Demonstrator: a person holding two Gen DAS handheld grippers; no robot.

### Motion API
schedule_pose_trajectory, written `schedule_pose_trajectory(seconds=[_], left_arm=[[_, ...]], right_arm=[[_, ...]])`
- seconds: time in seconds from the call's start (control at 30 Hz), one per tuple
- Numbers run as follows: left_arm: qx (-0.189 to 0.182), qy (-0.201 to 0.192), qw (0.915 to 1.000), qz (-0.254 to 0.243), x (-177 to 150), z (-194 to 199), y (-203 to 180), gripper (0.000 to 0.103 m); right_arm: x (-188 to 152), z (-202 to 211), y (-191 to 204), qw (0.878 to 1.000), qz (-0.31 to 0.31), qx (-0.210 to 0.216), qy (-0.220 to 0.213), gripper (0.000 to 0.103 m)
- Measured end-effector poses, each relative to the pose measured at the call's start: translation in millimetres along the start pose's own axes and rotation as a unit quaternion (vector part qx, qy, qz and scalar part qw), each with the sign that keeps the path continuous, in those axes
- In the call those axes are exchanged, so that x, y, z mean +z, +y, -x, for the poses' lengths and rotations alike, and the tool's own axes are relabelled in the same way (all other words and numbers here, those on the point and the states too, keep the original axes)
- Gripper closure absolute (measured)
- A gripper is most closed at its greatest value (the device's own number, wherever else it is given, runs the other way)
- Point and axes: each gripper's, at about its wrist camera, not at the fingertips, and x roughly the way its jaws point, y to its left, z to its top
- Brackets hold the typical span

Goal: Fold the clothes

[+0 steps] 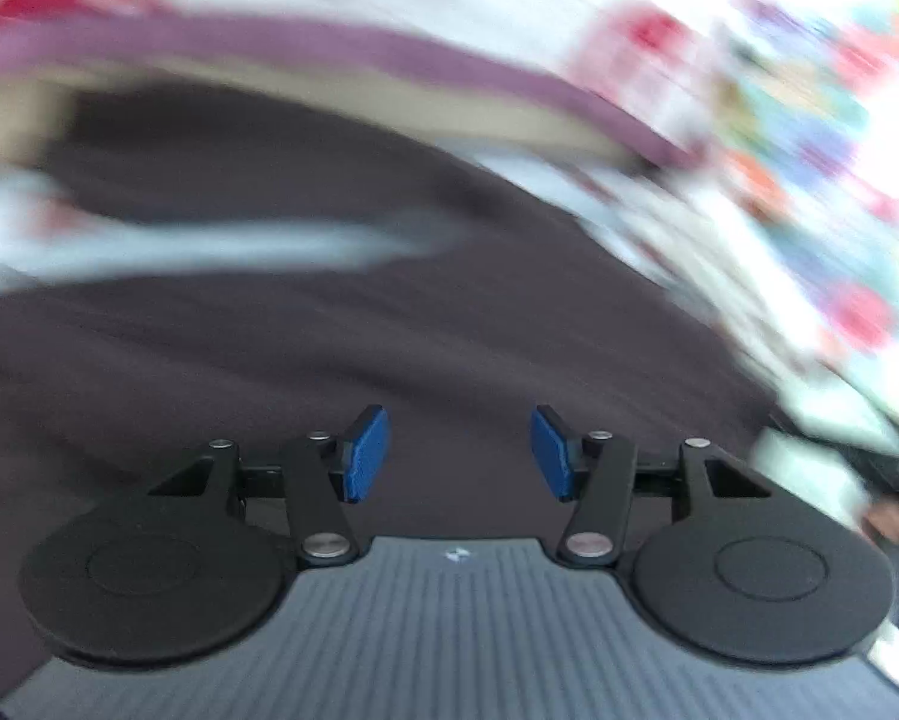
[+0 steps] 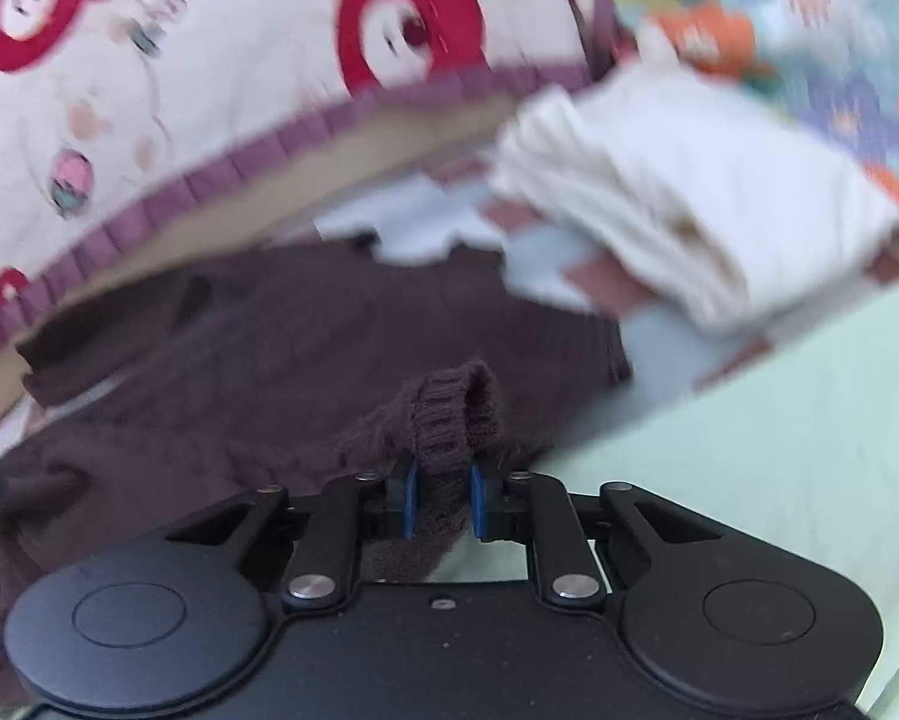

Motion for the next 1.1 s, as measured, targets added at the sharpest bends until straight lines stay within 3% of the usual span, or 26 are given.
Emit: schedule_pose_trajectory(seconds=[0.07,0.23,0.3,0.37,0.43,0.5,0.57,0.67,0.7,0.73,0.77,0.8,0.87,0.97,1.03,1.07,1.1], left_arm=[[-0.062,0.076,0.9941,-0.047,-13.3,-25.6,-32.0,0.044],[-0.108,0.12,0.985,-0.062,-34.1,-34.4,-43.6,0.049],[-0.124,0.135,0.9809,-0.066,-42.2,-36.9,-47.0,0.069],[-0.14,0.15,0.9762,-0.069,-50.3,-39.3,-50.4,0.103],[-0.156,0.162,0.9721,-0.064,-56.8,-41.0,-52.0,0.103],[-0.118,0.174,0.9729,-0.095,-64.2,-45.7,-58.8,0.103],[-0.095,0.184,0.9714,-0.115,-69.0,-51.1,-60.3,0.103],[-0.1,0.168,0.9737,-0.117,-65.5,-41.5,-58.9,0.099],[-0.104,0.159,0.9752,-0.113,-62.6,-36.1,-58.2,0.096],[-0.108,0.15,0.9765,-0.11,-59.8,-30.7,-57.6,0.085],[-0.111,0.139,0.9786,-0.103,-56.0,-25.4,-55.4,0.064],[-0.113,0.124,0.9814,-0.093,-52.1,-19.7,-52.3,0.053],[-0.11,0.091,0.9875,-0.068,-41.6,-7.5,-40.8,0.049],[-0.091,0.046,0.9947,-0.015,-28.1,11.4,-14.0,0.048],[-0.019,0.017,0.9993,0.026,-18.8,25.4,9.0,0.047],[0.021,0.003,0.9987,0.046,-14.2,32.3,20.6,0.047],[0.087,-0.015,0.9935,0.073,-11.0,40.3,36.2,0.048]], right_arm=[[5.0,5.4,1.9,1.0,0.019,-0.003,-0.013,0.088],[9.8,10.7,-5.4,0.999,0.04,0.0,-0.01,0.089],[9.8,12.2,-9.2,0.999,0.031,0.0,-0.009,0.089],[10.2,13.8,-9.8,0.999,0.032,-0.003,-0.011,0.09],[9.4,14.4,-6.0,0.998,0.054,-0.014,-0.016,0.09],[8.3,9.9,-3.0,0.997,0.076,-0.028,-0.013,0.09],[4.6,-6.0,-2.8,0.995,0.09,-0.041,0.023,0.089],[0.2,-12.0,0.0,0.992,0.106,-0.056,0.049,0.076],[-0.7,-8.7,1.7,0.991,0.111,-0.06,0.049,0.072],[-1.7,-5.4,3.4,0.99,0.116,-0.065,0.05,0.064],[-2.6,-2.1,5.1,0.989,0.122,-0.069,0.05,0.062],[-2.2,3.1,5.4,0.99,0.119,-0.068,0.045,0.062],[1.3,15.5,3.7,0.993,0.1,-0.053,0.03,0.061],[9.3,21.5,6.5,0.997,0.069,0.006,0.023,0.061],[16.4,17.2,15.5,0.997,0.059,0.049,0.029,0.061],[20.7,13.2,25.4,0.995,0.064,0.07,0.034,0.061],[25.5,9.2,37.5,0.993,0.072,0.091,0.037,0.061]])
